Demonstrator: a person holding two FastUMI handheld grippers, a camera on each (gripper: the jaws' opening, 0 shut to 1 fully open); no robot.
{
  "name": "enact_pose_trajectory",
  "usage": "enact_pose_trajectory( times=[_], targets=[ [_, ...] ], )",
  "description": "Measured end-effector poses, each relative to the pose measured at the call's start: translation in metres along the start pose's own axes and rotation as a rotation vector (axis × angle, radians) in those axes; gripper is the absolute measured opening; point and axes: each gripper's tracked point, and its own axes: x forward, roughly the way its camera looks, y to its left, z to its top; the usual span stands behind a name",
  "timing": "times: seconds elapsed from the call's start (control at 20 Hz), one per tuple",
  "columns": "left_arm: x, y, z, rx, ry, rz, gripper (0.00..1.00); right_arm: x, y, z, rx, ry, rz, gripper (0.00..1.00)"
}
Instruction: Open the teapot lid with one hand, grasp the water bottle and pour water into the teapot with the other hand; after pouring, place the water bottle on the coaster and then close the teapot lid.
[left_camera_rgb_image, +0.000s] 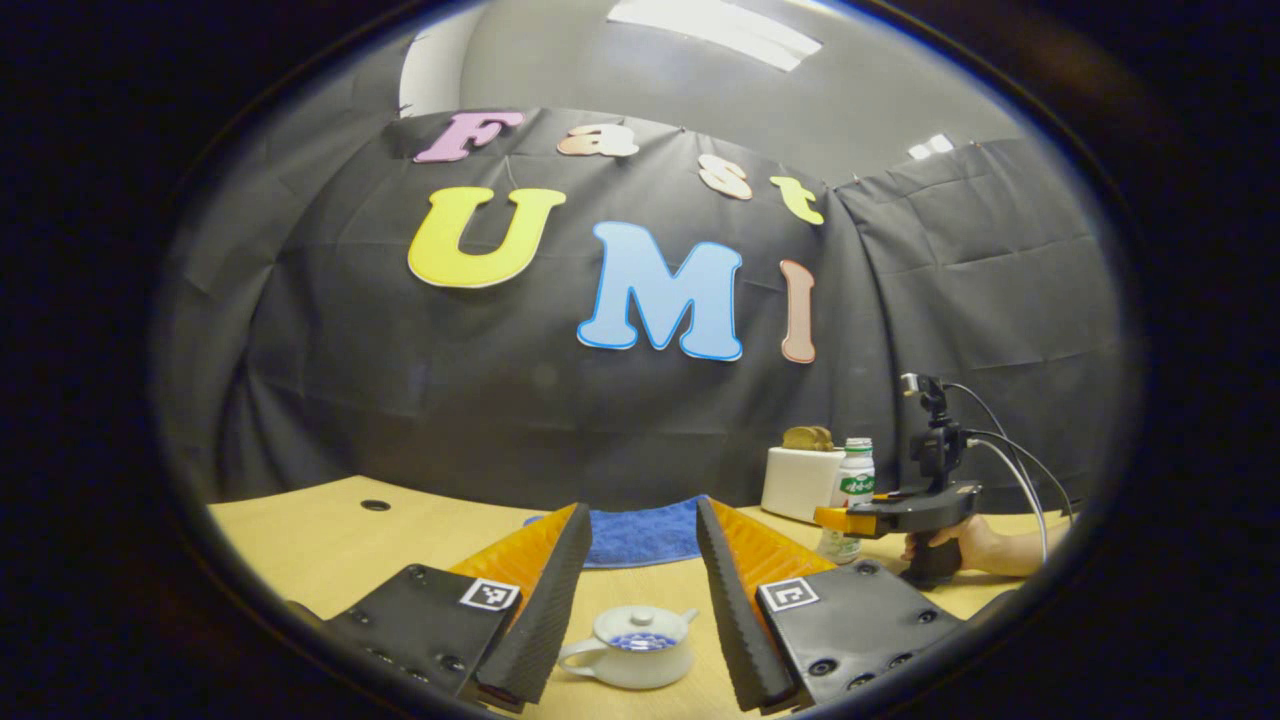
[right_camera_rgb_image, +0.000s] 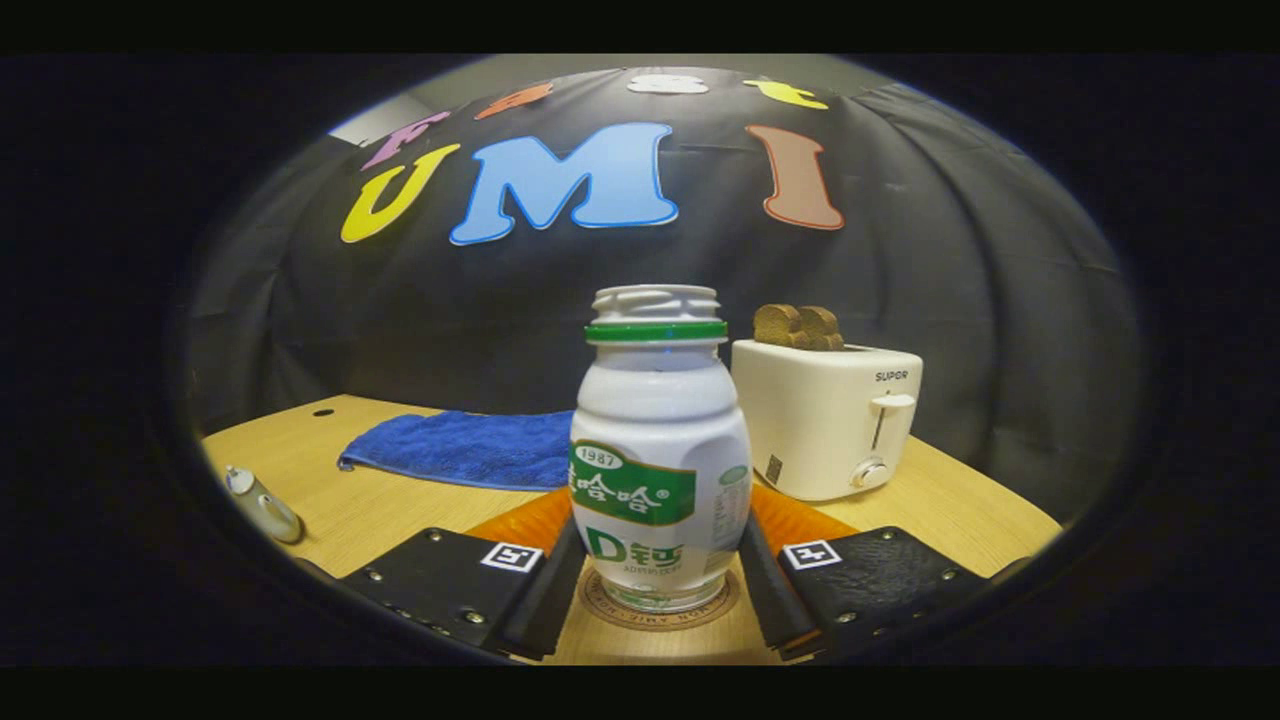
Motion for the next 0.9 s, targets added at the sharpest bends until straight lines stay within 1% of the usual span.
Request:
enact_pose_trajectory(
  times=[0.15,0.25,0.4,0.45,0.5,0.6,0.7,0.75,0.8,0.9],
  targets=[
    [0.000,-0.002,-0.003,0.004,0.006,-0.002,0.73,0.001,0.000,0.000,-0.001,0.002,-0.001,0.73],
    [0.001,-0.003,-0.003,0.015,0.012,-0.001,0.73,0.000,-0.002,-0.001,-0.004,0.008,-0.012,0.76],
    [0.000,-0.005,0.000,0.018,0.003,-0.006,0.72,-0.005,0.005,0.000,-0.019,0.001,-0.004,0.99],
    [0.001,-0.008,-0.001,0.012,0.004,-0.018,0.72,-0.008,0.006,0.001,-0.025,-0.005,-0.009,0.99],
    [0.002,-0.011,-0.002,0.007,0.006,-0.029,0.77,-0.013,0.005,0.000,-0.037,-0.005,-0.019,0.98],
    [0.001,-0.014,-0.003,0.013,0.011,-0.037,0.86,-0.029,-0.002,0.004,-0.057,-0.019,-0.068,0.99],
    [-0.001,-0.020,-0.010,0.009,0.036,-0.046,0.95,-0.054,-0.012,0.011,-0.051,-0.036,-0.129,0.99],
    [-0.007,-0.021,-0.014,0.009,0.050,-0.042,1.00,-0.070,-0.014,0.016,-0.034,-0.050,-0.139,0.99],
    [-0.012,-0.023,-0.016,0.016,0.062,-0.032,1.00,-0.088,-0.010,0.023,-0.016,-0.066,-0.130,0.99],
    [-0.027,-0.021,-0.011,0.037,0.062,0.016,0.99,-0.126,-0.006,0.031,0.010,-0.104,-0.135,0.99]
  ],
)
